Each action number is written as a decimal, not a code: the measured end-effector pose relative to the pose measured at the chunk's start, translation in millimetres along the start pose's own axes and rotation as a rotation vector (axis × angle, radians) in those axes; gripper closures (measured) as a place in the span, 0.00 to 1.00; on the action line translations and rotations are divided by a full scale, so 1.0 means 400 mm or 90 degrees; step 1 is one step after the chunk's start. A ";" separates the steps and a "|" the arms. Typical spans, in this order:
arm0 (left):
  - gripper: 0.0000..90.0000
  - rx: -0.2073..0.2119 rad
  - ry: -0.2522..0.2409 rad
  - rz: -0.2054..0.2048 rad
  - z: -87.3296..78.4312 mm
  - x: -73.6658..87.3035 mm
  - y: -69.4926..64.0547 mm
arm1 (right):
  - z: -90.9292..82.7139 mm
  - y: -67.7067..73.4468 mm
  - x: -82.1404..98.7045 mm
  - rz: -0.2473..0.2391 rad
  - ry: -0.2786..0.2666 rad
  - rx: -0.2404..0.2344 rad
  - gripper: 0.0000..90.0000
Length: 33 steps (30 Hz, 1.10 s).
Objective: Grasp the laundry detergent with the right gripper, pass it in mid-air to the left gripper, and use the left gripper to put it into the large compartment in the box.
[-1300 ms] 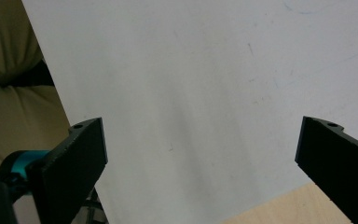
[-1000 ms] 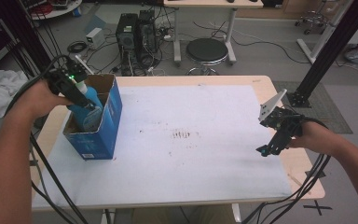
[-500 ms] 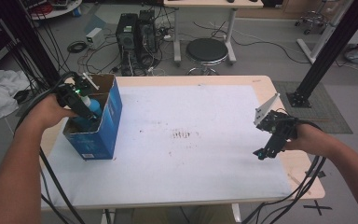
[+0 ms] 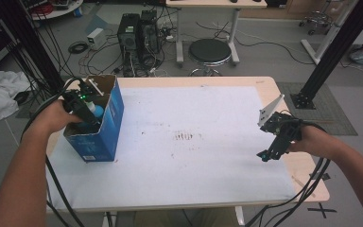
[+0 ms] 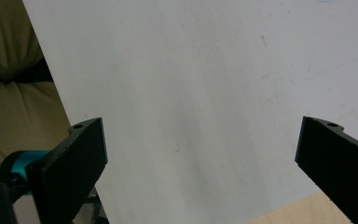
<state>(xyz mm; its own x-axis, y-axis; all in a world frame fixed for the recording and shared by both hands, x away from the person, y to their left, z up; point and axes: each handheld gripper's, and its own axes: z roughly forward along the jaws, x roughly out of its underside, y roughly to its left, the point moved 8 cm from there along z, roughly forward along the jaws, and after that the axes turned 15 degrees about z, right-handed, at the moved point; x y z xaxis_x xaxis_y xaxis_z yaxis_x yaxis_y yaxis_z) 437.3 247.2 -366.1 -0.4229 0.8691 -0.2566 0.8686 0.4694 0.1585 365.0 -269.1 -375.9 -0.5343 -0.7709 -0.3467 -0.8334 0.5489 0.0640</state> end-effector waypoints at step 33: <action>0.28 -0.082 -0.129 -0.091 -0.186 0.034 0.024 | -0.035 0.018 -0.003 -0.008 -0.014 0.020 0.01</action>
<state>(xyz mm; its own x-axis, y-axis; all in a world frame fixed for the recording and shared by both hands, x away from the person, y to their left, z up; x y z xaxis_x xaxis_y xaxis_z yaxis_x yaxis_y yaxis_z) 420.7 275.0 -297.2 -0.4680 0.7494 -0.4683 0.7582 0.6127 0.2228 357.7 -268.7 -361.9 -0.5197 -0.7710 -0.3679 -0.8355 0.5486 0.0306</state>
